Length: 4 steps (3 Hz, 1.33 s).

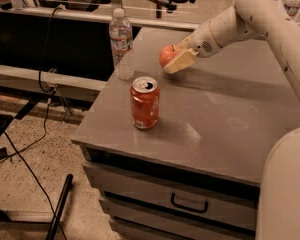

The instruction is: Move apple near water bottle

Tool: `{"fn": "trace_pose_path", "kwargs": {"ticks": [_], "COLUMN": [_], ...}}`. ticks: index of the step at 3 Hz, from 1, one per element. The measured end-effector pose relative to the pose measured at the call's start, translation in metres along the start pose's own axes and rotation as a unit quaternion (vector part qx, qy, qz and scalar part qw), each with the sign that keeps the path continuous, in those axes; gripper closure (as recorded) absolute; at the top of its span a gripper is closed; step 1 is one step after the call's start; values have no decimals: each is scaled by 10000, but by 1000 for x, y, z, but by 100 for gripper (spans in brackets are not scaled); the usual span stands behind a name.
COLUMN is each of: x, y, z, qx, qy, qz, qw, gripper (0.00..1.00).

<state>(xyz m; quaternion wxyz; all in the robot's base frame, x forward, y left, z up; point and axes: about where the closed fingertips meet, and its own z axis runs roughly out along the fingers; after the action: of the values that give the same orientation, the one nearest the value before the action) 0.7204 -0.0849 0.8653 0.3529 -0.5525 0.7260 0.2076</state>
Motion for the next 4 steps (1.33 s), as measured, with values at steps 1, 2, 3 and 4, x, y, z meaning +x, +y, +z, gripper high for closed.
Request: {"fn": "trace_pose_path", "kwargs": {"ticks": [1,2,3,4], "x": [-3,-8,-16,-24], "y": [3,4,9,13], "z": [14,20,27,31], "qx": [-131,-165,-327,-440], "qy": [67,113,64,17], "qz": [-61,-162,-265,-373], "qw": [9999,9997,9991,9983], "gripper": [100,100,100,100]}}
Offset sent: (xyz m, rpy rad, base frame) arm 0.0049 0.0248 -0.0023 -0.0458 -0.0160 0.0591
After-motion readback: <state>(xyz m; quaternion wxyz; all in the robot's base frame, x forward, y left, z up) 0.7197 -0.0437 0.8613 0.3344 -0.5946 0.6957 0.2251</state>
